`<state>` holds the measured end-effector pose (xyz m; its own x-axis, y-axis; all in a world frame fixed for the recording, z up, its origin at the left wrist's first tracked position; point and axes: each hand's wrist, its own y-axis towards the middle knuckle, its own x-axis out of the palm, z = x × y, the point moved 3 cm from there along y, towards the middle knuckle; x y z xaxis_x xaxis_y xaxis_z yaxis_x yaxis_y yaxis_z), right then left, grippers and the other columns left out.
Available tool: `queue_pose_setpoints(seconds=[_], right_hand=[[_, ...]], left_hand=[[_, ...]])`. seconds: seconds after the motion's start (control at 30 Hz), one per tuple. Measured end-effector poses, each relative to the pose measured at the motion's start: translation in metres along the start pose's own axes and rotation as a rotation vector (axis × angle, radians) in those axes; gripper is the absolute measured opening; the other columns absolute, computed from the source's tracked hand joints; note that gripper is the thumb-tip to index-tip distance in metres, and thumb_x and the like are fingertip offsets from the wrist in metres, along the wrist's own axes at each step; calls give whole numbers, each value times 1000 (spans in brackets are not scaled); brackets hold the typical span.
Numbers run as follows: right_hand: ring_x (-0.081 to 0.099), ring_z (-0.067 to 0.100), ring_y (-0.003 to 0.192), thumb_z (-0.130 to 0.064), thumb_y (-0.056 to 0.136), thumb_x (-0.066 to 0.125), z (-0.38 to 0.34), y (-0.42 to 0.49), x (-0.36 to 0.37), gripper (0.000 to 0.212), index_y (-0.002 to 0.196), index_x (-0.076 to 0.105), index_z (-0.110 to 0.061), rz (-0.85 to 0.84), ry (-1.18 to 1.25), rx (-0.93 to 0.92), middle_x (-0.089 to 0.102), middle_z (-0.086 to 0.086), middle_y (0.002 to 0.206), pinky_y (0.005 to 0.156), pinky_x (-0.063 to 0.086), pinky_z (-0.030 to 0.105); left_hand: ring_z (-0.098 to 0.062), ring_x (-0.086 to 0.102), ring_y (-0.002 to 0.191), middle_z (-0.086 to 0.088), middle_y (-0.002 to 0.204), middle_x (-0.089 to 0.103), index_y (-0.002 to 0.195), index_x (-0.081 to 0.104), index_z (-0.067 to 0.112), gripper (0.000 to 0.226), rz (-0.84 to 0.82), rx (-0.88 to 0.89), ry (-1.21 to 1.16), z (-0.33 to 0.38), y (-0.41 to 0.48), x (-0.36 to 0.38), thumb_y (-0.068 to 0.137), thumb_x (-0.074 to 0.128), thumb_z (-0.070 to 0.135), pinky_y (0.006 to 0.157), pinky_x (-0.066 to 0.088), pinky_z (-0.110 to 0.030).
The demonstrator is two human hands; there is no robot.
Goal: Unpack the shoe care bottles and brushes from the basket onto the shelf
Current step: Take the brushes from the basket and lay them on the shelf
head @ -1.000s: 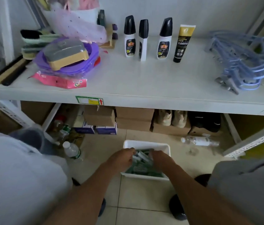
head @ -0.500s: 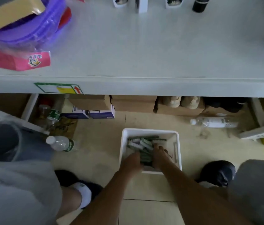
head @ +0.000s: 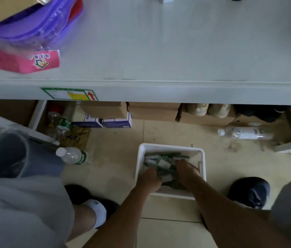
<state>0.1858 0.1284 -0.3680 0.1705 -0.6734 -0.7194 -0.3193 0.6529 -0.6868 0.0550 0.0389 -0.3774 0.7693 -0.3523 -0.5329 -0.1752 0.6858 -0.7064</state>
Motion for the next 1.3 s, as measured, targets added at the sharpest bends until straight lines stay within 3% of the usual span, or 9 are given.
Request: queue_pose_setpoints(seconds=[0.33, 0.43, 0.57, 0.7, 0.87, 1.0, 1.13, 1.23, 1.3], right_hand=[[65, 24, 107, -24, 93, 63, -20, -31, -45, 33, 124, 62, -13, -92, -47, -78, 66, 7, 122, 92, 55, 37], [65, 21, 90, -15, 94, 57, -30, -50, -80, 23, 114, 66, -8, -73, -90, -93, 70, 8, 110, 70, 53, 29], [67, 28, 101, -13, 90, 56, -44, -91, -125, 25, 112, 66, -7, -19, -191, -132, 67, 11, 108, 80, 52, 34], [64, 30, 106, -13, 94, 52, -55, -141, -161, 27, 117, 62, -3, 63, -278, -198, 64, 14, 115, 77, 46, 34], [64, 24, 96, -13, 92, 64, -61, -201, -195, 23, 114, 64, -6, 147, -361, -253, 64, 8, 105, 79, 52, 33], [55, 15, 69, -22, 90, 67, -60, -247, -225, 10, 94, 59, -17, 271, -268, -317, 52, -5, 74, 59, 43, 26], [56, 14, 79, -27, 92, 60, -59, -294, -259, 9, 93, 58, -18, 375, -91, -419, 59, -3, 90, 66, 45, 25], [54, 10, 70, -33, 91, 61, -58, -310, -283, 20, 98, 63, -14, 465, 65, -454, 60, -4, 87, 57, 40, 21], [57, 10, 67, -34, 91, 63, -61, -311, -298, 18, 96, 64, -17, 513, 201, -474, 63, -3, 83, 56, 44, 24]], left_hand=[[-29, 64, 110, -16, 118, 66, 125, 59, 7, 28, -49, 36, -72, 20, -43, -23, 100, 50, 16, 87, 49, -33], [-20, 64, 94, -8, 111, 66, 134, 52, 18, 41, -26, 51, -143, 21, -56, -30, 93, 55, 18, 74, 54, -30], [-8, 55, 73, 3, 96, 60, 137, 44, 17, 39, -24, 51, -151, 37, -92, -56, 100, 55, 22, 58, 46, -17], [-17, 61, 102, -7, 134, 55, 150, 28, 7, 69, -64, 52, -151, 46, -122, -81, 95, 62, 30, 80, 53, -22], [-22, 68, 110, -7, 120, 69, 125, 59, 15, 42, -95, 140, -211, 68, -171, -124, 89, 73, 31, 94, 58, -37], [-25, 68, 111, -6, 120, 71, 105, 62, 25, 22, -61, 272, -389, 89, -218, -158, 88, 76, 26, 96, 57, -40], [-23, 72, 102, -7, 117, 72, 121, 64, 20, 40, 3, 381, -447, 115, -245, -196, 86, 79, 31, 91, 60, -42], [-31, 74, 90, -19, 103, 76, 115, 50, 9, 53, 173, 438, -744, 135, -258, -231, 80, 86, 26, 74, 60, -40], [-33, 76, 90, -18, 101, 77, 118, 45, 10, 59, 266, 480, -913, 148, -266, -255, 78, 86, 24, 80, 60, -45]])
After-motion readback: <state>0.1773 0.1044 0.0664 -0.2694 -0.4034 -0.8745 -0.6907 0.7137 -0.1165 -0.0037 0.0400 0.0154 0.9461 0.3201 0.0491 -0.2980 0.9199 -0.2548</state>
